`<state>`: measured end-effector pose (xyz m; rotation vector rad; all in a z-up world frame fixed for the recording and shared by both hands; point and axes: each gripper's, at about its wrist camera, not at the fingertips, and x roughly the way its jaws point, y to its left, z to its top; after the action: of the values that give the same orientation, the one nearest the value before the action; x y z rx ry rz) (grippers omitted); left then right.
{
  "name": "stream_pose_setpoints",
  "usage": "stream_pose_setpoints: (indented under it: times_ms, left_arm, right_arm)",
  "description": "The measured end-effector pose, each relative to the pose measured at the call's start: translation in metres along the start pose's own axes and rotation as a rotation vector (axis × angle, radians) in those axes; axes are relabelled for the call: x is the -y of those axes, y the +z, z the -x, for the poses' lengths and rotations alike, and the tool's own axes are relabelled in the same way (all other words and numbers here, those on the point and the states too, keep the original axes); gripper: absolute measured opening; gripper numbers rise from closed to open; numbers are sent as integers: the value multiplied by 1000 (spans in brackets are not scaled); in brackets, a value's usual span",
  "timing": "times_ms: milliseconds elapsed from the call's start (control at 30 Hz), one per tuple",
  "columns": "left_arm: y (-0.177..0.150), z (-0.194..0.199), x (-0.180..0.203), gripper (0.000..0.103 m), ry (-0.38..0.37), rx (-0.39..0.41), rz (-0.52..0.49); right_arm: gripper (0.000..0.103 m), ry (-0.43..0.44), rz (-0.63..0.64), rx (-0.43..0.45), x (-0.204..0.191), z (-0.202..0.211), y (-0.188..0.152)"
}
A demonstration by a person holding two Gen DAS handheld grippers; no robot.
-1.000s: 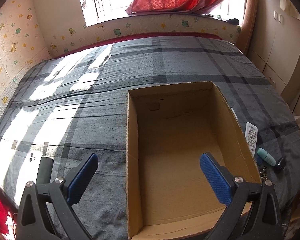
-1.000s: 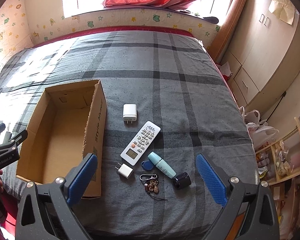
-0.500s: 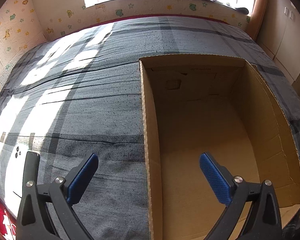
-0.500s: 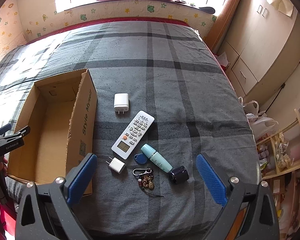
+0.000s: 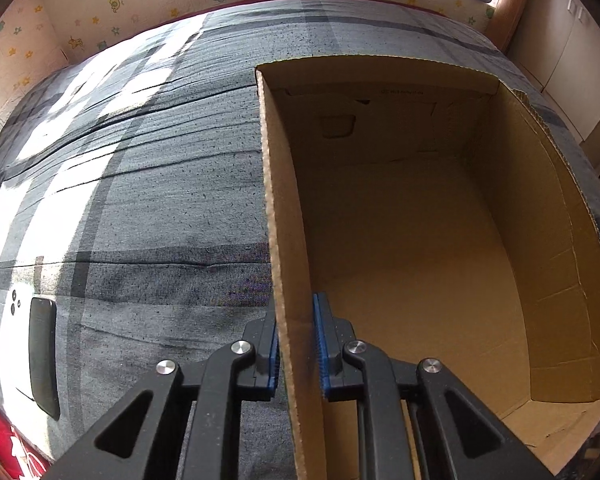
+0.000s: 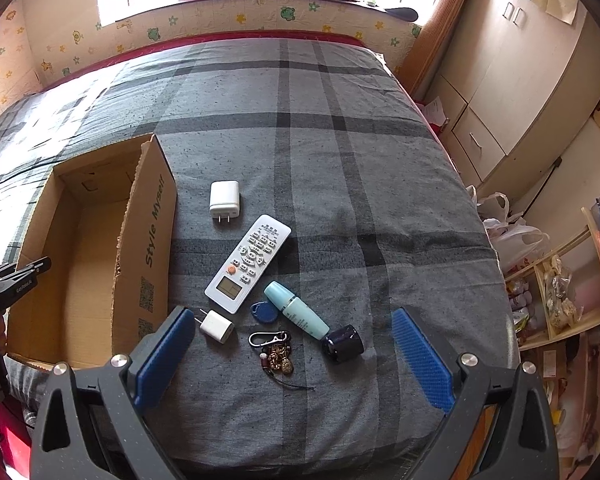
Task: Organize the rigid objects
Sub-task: 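Move the left tool to the box wall and clamp its edge, then grasp the black cylinder with the right tool while the left tool holds the box wall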
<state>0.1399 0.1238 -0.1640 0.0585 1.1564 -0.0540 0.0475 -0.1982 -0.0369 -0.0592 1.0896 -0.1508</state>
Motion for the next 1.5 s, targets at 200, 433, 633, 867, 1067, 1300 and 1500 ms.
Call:
stream_pose_setpoints:
  times_ms: [200, 433, 633, 867, 1067, 1300, 1500]
  left_arm:
    - [-1, -2, 1, 15, 6, -12, -9]
    - [0, -3, 4, 15, 16, -3, -17]
    - [-1, -1, 2, 15, 1, -2, -7]
    - [-3, -4, -3, 15, 6, 3, -8]
    - [-3, -5, 1, 15, 15, 2, -12]
    - [-2, -6, 6, 15, 28, -7, -24]
    - [-2, -6, 8, 15, 28, -5, -20]
  right_arm:
    - [101, -15, -6, -3, 7, -6, 0]
    - [101, -15, -22, -49, 23, -28, 1]
    - [101, -26, 3, -89, 34, -57, -7]
    - [101, -21, 5, -148, 46, -96, -22]
    - [101, -20, 23, -185, 51, -125, -36]
    - [101, -8, 18, -216, 58, -146, -44]
    - [98, -3, 14, -242, 62, -155, -46]
